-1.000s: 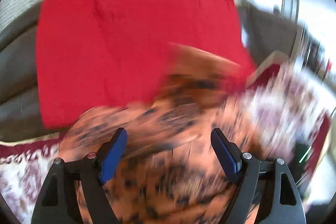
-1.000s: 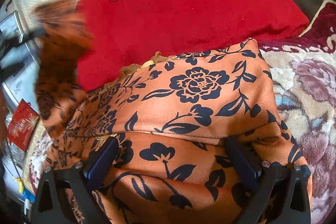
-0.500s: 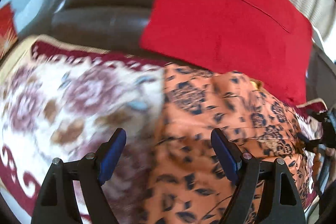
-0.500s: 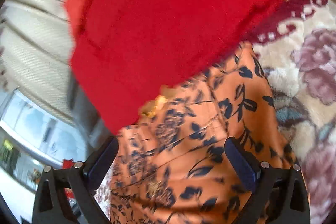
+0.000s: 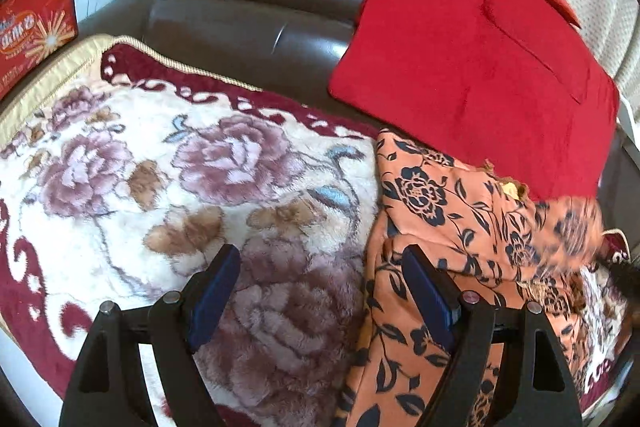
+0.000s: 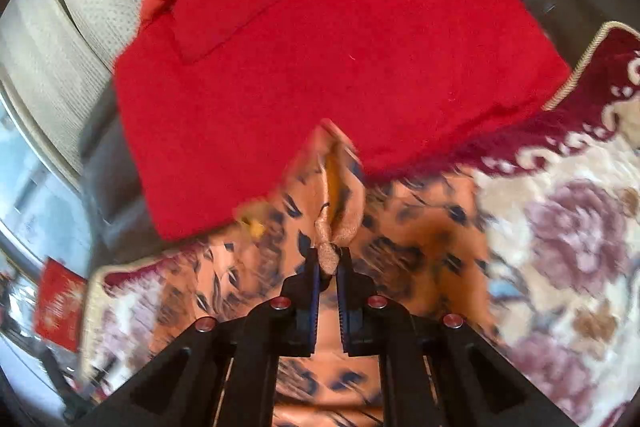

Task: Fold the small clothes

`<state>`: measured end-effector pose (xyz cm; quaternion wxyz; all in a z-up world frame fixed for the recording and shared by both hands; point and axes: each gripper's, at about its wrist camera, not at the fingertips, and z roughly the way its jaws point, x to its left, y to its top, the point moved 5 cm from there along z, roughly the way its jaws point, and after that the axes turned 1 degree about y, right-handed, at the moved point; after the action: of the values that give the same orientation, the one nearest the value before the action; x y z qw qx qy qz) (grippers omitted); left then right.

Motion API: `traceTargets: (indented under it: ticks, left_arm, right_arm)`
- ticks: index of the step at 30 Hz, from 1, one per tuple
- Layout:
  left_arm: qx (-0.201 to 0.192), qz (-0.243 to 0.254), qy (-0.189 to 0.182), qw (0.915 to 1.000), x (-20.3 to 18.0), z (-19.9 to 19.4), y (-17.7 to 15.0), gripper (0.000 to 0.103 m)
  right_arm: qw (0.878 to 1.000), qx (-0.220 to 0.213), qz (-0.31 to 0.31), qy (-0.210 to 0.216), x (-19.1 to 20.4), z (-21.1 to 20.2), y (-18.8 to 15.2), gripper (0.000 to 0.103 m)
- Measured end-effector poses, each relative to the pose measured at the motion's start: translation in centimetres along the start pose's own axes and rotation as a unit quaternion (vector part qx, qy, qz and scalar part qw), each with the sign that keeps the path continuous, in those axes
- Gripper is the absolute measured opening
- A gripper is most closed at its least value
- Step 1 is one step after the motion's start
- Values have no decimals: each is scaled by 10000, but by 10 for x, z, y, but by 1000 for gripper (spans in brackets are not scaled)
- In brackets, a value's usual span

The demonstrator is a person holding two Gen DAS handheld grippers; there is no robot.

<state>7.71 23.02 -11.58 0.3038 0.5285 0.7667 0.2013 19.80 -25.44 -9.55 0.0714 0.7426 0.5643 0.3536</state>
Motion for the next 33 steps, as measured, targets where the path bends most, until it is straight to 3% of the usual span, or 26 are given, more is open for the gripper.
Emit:
traceTargets:
  ticks: [3, 5, 7, 8, 9, 11, 13, 14, 16, 17, 19, 20, 22, 23, 24, 26, 28, 29, 30, 33]
  left_arm:
    - [173, 75, -161, 9997, -13, 10, 4, 83]
    - [180, 290, -148, 9993, -22, 15, 5, 83]
    - [229, 424, -156, 9987, -32, 22, 8, 83]
    - [253, 452, -155, 9985, -35, 26, 9, 83]
    - [285, 483, -146, 9983, -40, 32, 11, 83]
    - [400, 523, -123, 9978, -48, 45, 12, 83]
    - [532, 569, -96, 9969, -54, 57, 10, 83]
    - [581, 600, -78, 9965, -56, 63, 8, 83]
    - [695, 683, 29, 9952, -58, 71, 5, 83]
    - [693, 695, 40, 9952, -58, 70, 4, 83]
    - [488, 632, 5, 9968, -54, 62, 7, 83]
    - [371, 585, 15, 9976, -52, 57, 9, 83]
    - [282, 463, 34, 9985, -50, 56, 13, 83]
    - [370, 432, 24, 9984, -51, 60, 14, 83]
    - [509, 443, 24, 9977, -53, 64, 15, 83]
    - [485, 552, -39, 9973, -59, 63, 16, 83]
    - [259, 727, -7, 9970, -67, 60, 20, 83]
    - [256, 809, 17, 9964, -70, 63, 22, 83]
    - [291, 854, 15, 9959, -74, 66, 24, 83]
    - [447, 930, 120, 9946, -76, 87, 21, 84]
  right_arm:
    - [9933, 647, 955, 46, -48, 32, -35, 19]
    - [9915, 428, 1173, 373, -54, 27, -40, 22]
    - [9924, 347, 1076, 490, -49, 20, -35, 38]
    - [9923, 296, 1038, 612, -44, 17, -32, 69]
    - [9913, 195, 1019, 805, -37, 14, -26, 86]
    - [9911, 131, 986, 889, -34, 16, -15, 86]
    - [9912, 361, 959, 833, -32, 33, -12, 86]
    - [9915, 625, 911, 688, -32, 48, -14, 77]
    - [9938, 788, 618, 486, -21, 52, -12, 17]
    - [9940, 744, 549, 577, -16, 46, -11, 9]
    - [9991, 160, 56, 380, 2, 8, -1, 9]
    - [9994, 65, 1, 353, 5, 5, -1, 9]
    - [9994, 339, -32, 13, -6, 17, -11, 15]
    - [9974, 669, -58, -272, -17, 33, -22, 24]
    - [9957, 887, 65, -265, -27, 46, -31, 25]
    - [9983, 489, 280, -114, -29, 30, -28, 27]
    - [9992, 116, 299, -222, -26, 9, -21, 45]
    - [9996, -101, 240, -149, -18, -1, -15, 68]
    - [9995, -249, 187, -20, -11, -10, -8, 74]
    - [9976, -489, 19, 487, 16, -17, 11, 74]
